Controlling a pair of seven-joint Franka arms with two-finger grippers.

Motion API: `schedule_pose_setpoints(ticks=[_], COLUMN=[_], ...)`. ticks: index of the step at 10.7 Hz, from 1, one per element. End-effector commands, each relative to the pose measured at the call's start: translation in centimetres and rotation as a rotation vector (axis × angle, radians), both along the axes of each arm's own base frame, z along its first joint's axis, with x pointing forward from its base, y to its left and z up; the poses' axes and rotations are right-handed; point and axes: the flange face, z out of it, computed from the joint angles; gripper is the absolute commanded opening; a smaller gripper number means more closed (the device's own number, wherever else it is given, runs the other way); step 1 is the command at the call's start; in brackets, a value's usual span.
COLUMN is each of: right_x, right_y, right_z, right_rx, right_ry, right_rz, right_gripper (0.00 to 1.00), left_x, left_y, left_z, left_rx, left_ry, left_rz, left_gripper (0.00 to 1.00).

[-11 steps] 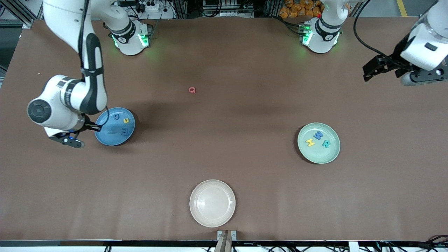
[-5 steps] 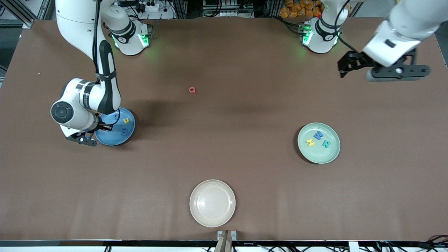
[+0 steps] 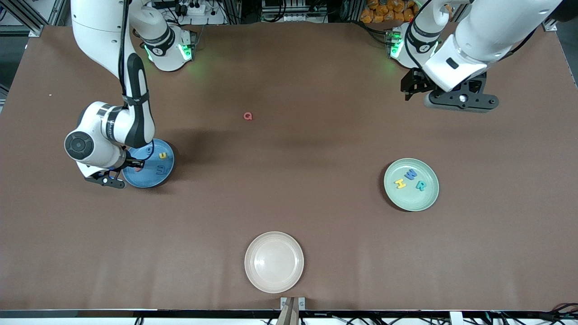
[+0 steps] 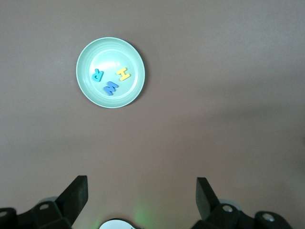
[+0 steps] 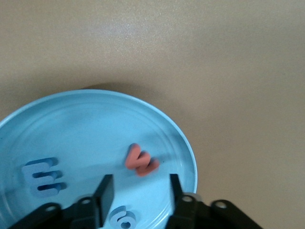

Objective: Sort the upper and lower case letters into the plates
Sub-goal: 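Release the pink w on the blue plate with the right gripper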

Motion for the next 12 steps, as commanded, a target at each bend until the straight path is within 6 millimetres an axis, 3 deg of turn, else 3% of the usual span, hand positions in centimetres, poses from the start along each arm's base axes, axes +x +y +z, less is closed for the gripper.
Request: schedule_pose_setpoints(ticks=[1, 3, 7, 9, 12], right_x=[0.4, 2.6, 6.8, 7.7, 7.3], right_y=[0.0, -0.2, -1.4, -1.6, -2.1], right_z=[1.6, 7.0, 21.5, 28.2, 34.0], right_rx=[0.045, 0.112, 0.190, 0.182, 0.173], right_ry=[0.017, 0.006, -0.054, -0.080, -0.071], right_rz=[0.003, -0.022, 0.022, 0.049, 0.041], right_gripper=[1.00, 1.00, 1.00, 1.00, 1.00], left_x=[-0.3, -0.9, -2.4, -3.3, -4.8], left_y=[-2.1, -4.9, -11.5, -14.8, -19.3], left_z=[-0.1, -1.0, -3.8, -5.7, -9.6], left_rx=[-0.028, -0.029, -0.039, -0.042, -0.028], left_ry=[0.006, 0.011, 0.021, 0.038, 0.087], left_rz=[-0.015, 0.003, 0.058, 0.045, 0.054], left_gripper=[1.00, 1.00, 1.00, 1.00, 1.00])
